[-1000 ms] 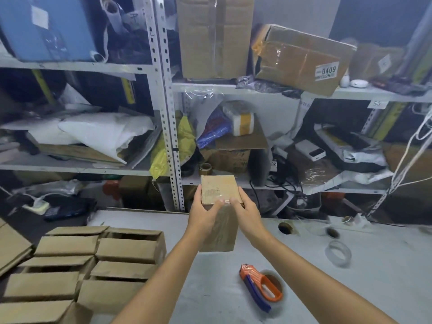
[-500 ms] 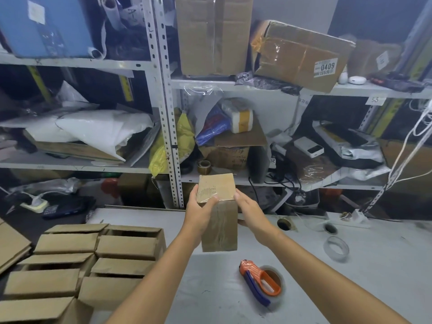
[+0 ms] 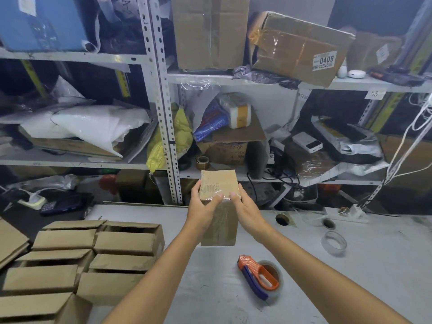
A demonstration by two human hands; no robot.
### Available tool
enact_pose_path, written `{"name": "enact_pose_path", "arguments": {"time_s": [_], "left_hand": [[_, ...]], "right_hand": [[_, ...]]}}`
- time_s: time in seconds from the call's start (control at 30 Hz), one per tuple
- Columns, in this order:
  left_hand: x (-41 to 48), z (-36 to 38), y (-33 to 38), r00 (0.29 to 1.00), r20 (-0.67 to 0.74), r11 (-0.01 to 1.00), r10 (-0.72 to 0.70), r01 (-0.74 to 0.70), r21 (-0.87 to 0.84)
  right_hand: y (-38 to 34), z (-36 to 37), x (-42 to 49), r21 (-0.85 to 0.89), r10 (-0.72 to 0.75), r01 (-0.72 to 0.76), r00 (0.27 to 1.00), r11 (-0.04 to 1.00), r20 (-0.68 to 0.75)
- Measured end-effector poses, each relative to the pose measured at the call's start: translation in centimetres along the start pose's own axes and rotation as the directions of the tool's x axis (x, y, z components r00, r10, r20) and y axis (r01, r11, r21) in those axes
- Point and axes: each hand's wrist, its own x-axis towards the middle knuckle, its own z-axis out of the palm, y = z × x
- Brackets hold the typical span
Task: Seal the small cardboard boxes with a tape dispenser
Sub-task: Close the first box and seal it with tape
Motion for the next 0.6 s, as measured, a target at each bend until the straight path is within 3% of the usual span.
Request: {"name": "enact_pose_path", "arguments": {"time_s": [0.17,0.4,0.6], "left_hand": [[-0.1,0.1,0.2,1.0,0.019,1.0,0.0,0.0,0.0],[0.6,-1.2,0.3,0.99,0.136,0.994,-0.032,0.046,-0.099],[0.7,-1.3,0.0,0.998,0.054,0.995,-0.026,0.031,-0.093]], "right_hand": [[0.1,0.0,0.1,-0.011,0.013,-0.013,1.0,1.0,-0.01],[-0.7,-1.7,0.4,0.108,0.026,-0.026,1.0,0.994,0.004],[-0.5,0.0,0.3,0.087,-0.039,0.038,0.999,0.996,0.013]]}}
